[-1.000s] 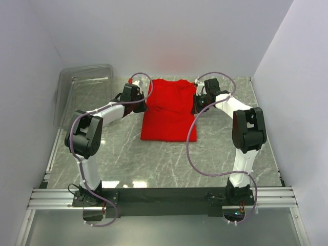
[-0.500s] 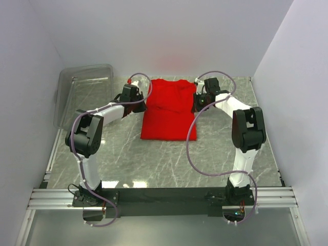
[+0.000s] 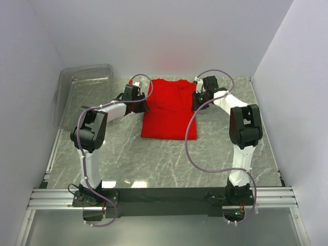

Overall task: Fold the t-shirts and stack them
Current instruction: Fold the T-shirt at the center of the board.

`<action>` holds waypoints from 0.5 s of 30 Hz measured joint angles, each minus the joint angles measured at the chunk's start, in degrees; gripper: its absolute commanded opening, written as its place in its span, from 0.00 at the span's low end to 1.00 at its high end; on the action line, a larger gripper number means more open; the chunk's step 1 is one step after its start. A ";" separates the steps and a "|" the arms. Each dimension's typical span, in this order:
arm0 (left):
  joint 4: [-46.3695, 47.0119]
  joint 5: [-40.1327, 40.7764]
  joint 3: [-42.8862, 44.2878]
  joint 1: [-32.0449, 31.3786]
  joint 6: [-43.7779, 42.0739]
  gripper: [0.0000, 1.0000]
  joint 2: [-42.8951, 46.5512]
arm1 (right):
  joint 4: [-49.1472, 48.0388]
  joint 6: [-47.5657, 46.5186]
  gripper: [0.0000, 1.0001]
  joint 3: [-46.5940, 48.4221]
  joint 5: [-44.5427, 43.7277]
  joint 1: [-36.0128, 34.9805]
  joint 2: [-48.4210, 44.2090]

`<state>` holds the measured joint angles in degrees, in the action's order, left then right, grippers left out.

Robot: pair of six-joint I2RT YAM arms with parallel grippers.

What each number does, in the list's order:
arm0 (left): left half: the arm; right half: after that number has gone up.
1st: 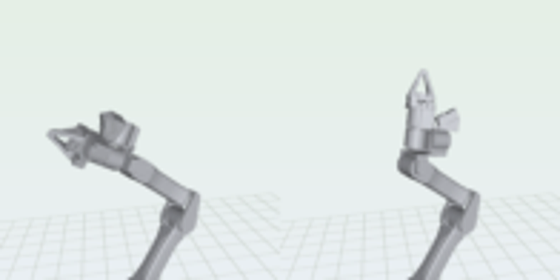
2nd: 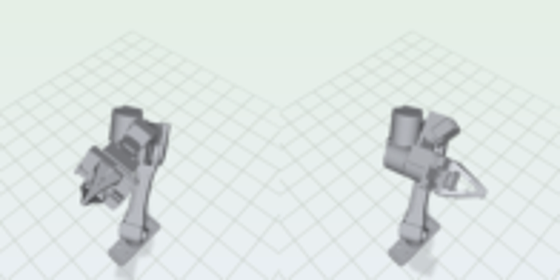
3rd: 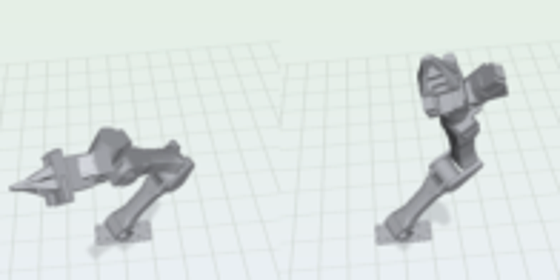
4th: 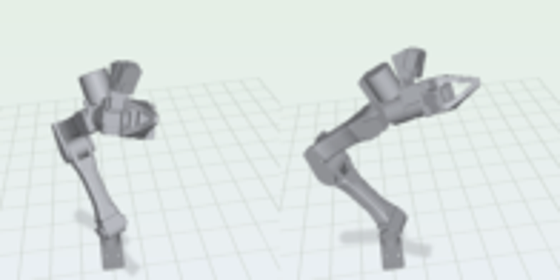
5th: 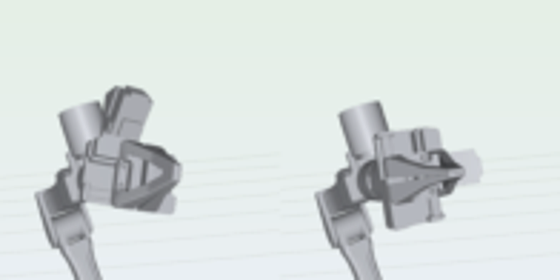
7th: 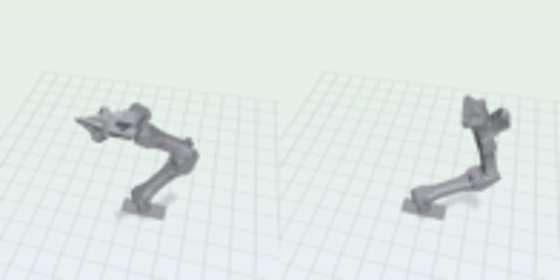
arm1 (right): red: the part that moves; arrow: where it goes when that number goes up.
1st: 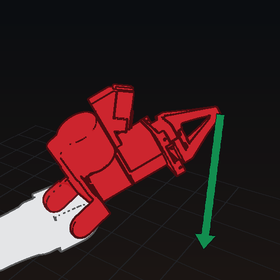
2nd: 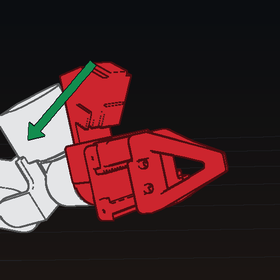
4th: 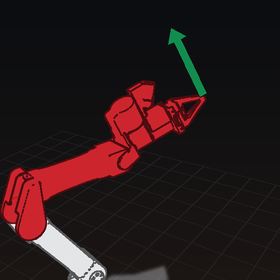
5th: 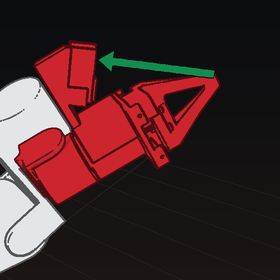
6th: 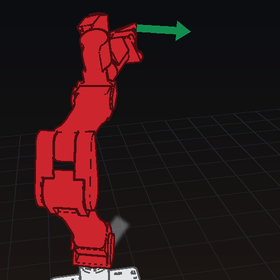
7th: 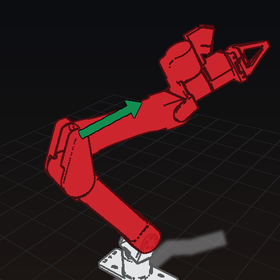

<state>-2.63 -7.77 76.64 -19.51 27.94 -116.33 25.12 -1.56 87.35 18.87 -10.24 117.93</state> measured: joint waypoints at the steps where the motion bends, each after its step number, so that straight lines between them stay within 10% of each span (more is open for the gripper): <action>1: -0.02 -0.02 0.00 0.00 0.04 0.43 0.04 | 0.00 -0.11 0.35 0.00 -0.22 0.02 -0.04; 15: -0.59 -1.40 -3.54 0.31 -4.31 0.67 23.06 | 1.27 -18.34 0.43 -10.47 11.21 0.79 -20.09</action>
<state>-3.22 -9.17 73.10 -19.20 23.64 -93.27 26.39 -19.90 76.88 30.09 -9.45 97.84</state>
